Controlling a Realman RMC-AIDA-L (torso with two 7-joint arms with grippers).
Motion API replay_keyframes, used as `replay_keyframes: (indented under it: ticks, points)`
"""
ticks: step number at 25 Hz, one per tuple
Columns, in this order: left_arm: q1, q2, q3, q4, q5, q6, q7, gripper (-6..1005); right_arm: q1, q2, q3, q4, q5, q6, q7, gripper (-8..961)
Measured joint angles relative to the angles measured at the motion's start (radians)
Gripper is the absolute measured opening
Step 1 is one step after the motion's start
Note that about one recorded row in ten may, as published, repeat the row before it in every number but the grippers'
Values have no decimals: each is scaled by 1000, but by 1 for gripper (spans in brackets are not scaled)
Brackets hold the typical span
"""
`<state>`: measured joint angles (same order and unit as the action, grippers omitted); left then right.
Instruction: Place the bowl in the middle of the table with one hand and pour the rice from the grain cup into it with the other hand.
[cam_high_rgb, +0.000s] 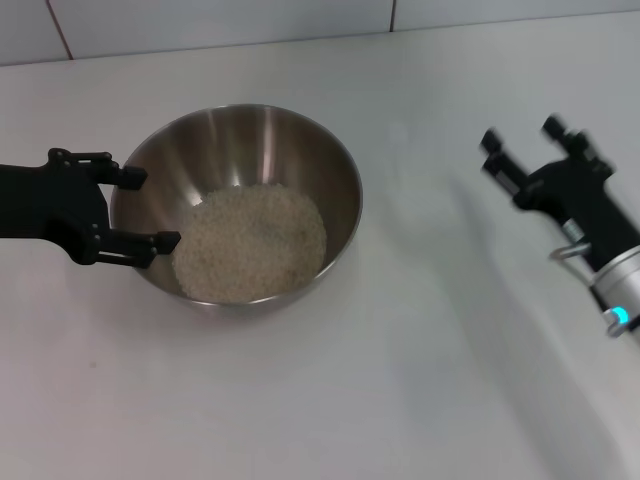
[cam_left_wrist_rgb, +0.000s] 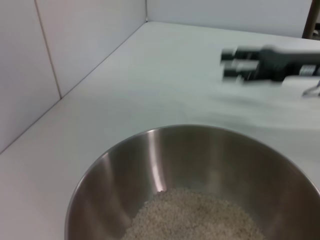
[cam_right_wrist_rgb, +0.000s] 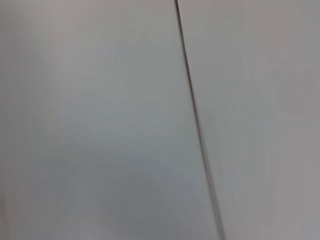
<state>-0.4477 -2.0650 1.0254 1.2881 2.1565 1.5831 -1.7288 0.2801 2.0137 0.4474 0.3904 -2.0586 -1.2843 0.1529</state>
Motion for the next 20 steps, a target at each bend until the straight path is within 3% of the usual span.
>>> replay_keyframes:
  ticks: [1,2,3,4,5,6,7,8,11,12,13,14,15,16,17,18,20]
  points:
    - [1,0,0,0,0,0,1,864,-1,-11,-1,-14,-33,-74,28,797]
    - [1,0,0,0,0,0,1,864,17,-42,0,-49,-121,-183,111,834]
    - [1,0,0,0,0,0,1,864,17,-42,0,-49,-121,-183,111,834]
    - [1,0,0,0,0,0,2,864,66,-89,1,-98,-223,-256,228,834]
    - [1,0,0,0,0,0,2,864,66,-89,1,-98,-223,-256,228,834]
    - [1,0,0,0,0,0,2,864,96,-108,-3,-132,-268,-279,289,834]
    - [0,0,1,0,0,0,2,864,171,-140,-8,-226,-368,-326,411,834]
    - [0,0,1,0,0,0,2,864,171,-140,-8,-226,-368,-326,411,834]
    - [-4,0,1,0,0,0,2,864,299,-150,-23,-427,-501,-374,591,834]
    - [-6,1,1,0,0,0,2,864,394,-130,-78,-606,-544,-410,727,834]
    - [-9,1,1,0,0,0,2,864,394,-130,-78,-606,-544,-410,727,834]
    - [-10,2,1,0,0,0,2,864,431,-105,-123,-702,-545,-430,777,834]
    - [-11,2,1,0,0,0,2,864,504,-28,-240,-934,-530,-474,873,834]
    - [-11,2,1,0,0,0,2,864,504,-28,-240,-934,-530,-474,873,834]
    - [-14,2,1,0,0,0,2,864,537,50,-371,-1163,-491,-504,945,834]
    - [-14,2,1,0,0,0,2,864,537,50,-371,-1163,-491,-504,945,834]
    - [-17,2,1,0,-1,0,2,864,537,76,-524,-1312,-410,-512,1049,834]
